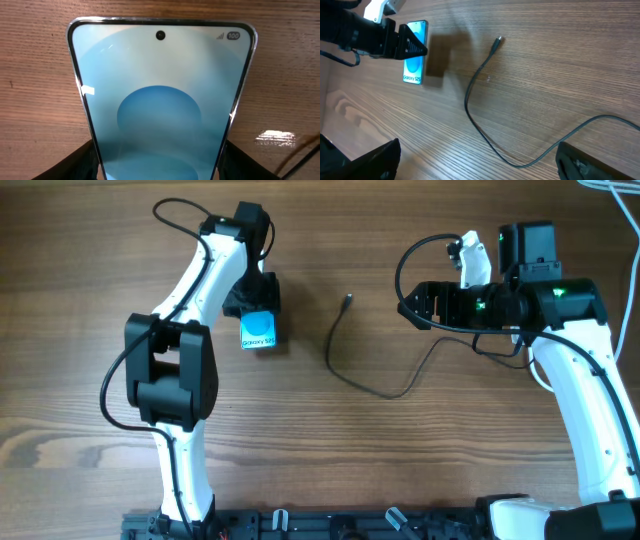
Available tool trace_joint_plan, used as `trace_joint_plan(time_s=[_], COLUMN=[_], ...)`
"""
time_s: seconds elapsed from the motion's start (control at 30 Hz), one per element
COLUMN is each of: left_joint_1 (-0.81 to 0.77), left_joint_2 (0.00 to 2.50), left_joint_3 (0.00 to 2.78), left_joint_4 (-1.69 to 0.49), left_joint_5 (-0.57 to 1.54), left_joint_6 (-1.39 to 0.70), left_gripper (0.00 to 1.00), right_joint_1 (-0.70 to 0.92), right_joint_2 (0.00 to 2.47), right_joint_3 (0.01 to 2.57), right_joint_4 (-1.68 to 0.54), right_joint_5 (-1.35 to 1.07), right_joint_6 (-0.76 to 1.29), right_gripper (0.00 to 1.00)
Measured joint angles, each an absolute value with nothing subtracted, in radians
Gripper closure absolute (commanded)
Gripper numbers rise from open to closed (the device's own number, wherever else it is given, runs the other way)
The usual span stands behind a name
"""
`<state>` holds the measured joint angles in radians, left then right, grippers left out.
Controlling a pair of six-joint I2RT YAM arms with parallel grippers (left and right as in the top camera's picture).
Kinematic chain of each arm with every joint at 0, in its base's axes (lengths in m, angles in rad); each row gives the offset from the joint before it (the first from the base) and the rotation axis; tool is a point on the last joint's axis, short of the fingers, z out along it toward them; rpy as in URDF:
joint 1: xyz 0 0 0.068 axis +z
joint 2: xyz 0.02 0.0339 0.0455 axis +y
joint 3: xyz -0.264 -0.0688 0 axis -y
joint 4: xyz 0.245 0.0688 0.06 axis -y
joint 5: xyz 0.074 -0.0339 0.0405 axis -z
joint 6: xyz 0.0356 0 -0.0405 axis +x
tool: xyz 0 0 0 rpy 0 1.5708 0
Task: Plug charger to phone and switch on socket
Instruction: 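Grasp the phone with the left gripper and lift it upright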
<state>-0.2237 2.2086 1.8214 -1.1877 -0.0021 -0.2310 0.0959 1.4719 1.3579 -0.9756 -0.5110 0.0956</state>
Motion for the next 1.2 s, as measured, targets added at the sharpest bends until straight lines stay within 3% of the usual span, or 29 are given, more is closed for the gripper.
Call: trace_joint_plan(time_s=[0.03, 0.1, 0.13, 0.53, 1.2], left_joint_1=[-0.224, -0.224, -0.224, -0.224, -0.225], left_joint_2=[2.209, 2.209, 2.209, 2.208, 2.162], left_joint_3=[1.825, 1.834, 1.836, 1.836, 1.836], left_joint_4=[-1.191, -1.193, -1.192, -1.193, -1.258], left_joint_5=[-0.002, -0.002, -0.002, 0.158, 0.756], left_joint_6=[-0.232, -0.248, -0.252, -0.383, -0.538], left_gripper=[0.71, 0.94, 0.96, 0.96, 0.96], right_joint_1=[0.096, 0.096, 0.096, 0.096, 0.096], right_joint_2=[1.472, 1.472, 1.472, 1.472, 1.472], right_joint_3=[1.358, 1.358, 1.358, 1.358, 1.358], right_joint_4=[-0.975, -0.975, -0.975, -0.974, -0.964], right_joint_5=[-0.511, -0.511, -0.511, -0.511, -0.443], right_joint_6=[0.098, 0.105, 0.105, 0.108, 0.176], right_gripper=[0.00, 0.00, 0.00, 0.00, 0.00])
